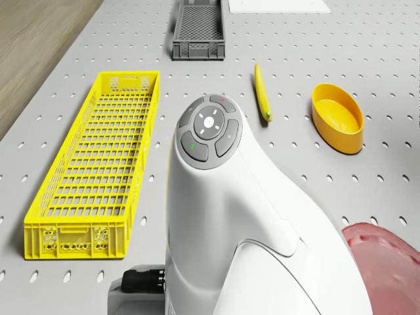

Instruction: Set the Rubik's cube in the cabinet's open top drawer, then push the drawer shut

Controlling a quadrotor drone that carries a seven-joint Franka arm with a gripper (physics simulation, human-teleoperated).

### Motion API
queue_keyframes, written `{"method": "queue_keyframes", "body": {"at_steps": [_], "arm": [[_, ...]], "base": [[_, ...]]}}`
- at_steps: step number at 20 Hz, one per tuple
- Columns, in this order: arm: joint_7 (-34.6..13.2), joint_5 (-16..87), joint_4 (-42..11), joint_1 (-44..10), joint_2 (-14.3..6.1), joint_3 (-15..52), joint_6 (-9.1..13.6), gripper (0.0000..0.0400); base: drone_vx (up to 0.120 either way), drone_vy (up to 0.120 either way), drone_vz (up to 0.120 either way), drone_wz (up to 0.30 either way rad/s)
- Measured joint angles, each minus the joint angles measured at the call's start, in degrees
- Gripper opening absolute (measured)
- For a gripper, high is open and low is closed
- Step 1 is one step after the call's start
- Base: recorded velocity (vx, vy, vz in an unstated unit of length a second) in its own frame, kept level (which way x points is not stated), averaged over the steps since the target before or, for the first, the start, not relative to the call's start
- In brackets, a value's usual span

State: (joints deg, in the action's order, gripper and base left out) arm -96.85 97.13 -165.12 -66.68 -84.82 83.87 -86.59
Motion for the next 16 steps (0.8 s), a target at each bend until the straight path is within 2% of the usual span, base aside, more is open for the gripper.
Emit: {"method": "queue_keyframes", "body": {"at_steps": [10,13,16], "arm": [[-0.14,-0.55,0.03,-0.16,-1.39,0.20,-1.30,0.0325],[-0.17,-0.69,0.04,-0.20,-1.76,0.25,-1.65,0.0325],[-0.20,-0.83,0.05,-0.23,-2.12,0.30,-1.98,0.0325]], "base": [[0.000,-0.120,0.120,0.000],[0.000,-0.120,0.013,0.000],[0.000,-0.120,0.067,0.000]]}}
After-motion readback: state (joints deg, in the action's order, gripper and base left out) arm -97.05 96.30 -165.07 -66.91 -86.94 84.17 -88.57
